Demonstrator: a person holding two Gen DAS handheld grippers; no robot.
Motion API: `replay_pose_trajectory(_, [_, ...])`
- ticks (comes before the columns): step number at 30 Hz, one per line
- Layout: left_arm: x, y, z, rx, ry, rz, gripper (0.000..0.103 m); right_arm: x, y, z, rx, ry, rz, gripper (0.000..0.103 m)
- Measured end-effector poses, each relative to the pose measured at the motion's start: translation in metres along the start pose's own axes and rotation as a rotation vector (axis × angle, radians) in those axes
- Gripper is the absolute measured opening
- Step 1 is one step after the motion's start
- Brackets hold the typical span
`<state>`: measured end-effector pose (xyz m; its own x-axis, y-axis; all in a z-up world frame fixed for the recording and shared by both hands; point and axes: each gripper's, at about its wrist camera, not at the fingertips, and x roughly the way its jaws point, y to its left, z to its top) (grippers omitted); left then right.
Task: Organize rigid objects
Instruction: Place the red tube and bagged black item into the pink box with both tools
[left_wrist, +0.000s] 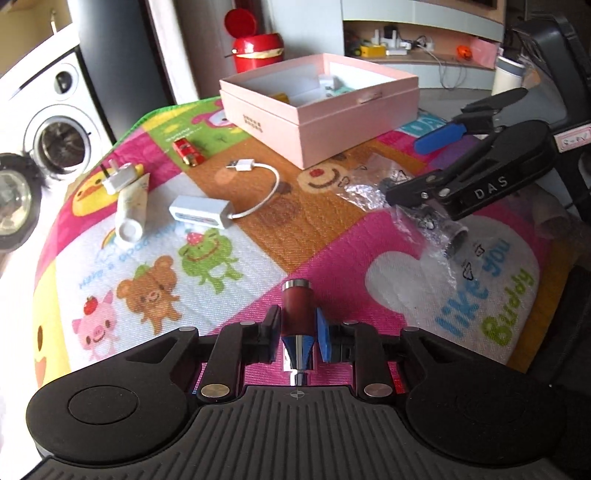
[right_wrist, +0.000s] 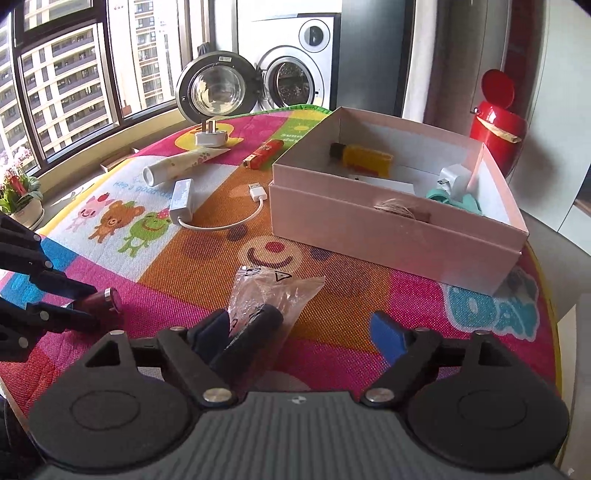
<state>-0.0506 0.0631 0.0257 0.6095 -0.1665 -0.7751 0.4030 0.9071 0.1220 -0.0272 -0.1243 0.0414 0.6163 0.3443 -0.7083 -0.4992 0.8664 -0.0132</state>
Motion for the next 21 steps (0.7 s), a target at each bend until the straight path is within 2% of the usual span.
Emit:
replay_pose_trajectory(3, [0.003,0.012,-0.001,-0.087,-0.023,0.084,0.024,-0.005,0.009,0.002,-0.043,-0.038,0.0,0.084])
replay_pose_trajectory(8, [0.005,0.03,-0.009,-0.236,-0.049,0.077,0.024,-0.007,0.016,0.001,-0.061,0.0,0.062,0.084])
replay_pose_trajectory(13, [0.002,0.028,-0.01,-0.233,-0.042,0.062,0.023,-0.004,0.015,-0.007,-0.053,0.027,0.032,0.084])
replay_pose_trajectory(18, [-0.001,0.027,-0.01,-0.221,0.011,0.037,0.024,0.001,0.015,-0.007,-0.016,0.039,0.041,0.082])
replay_pose_trajectory(20, [-0.001,0.027,-0.01,-0.226,0.021,0.032,0.024,0.004,0.022,-0.008,-0.033,0.045,0.052,0.076])
replay_pose_trajectory(21, [-0.001,0.028,-0.01,-0.233,0.018,0.031,0.024,0.005,0.026,-0.009,-0.044,0.052,0.06,0.067])
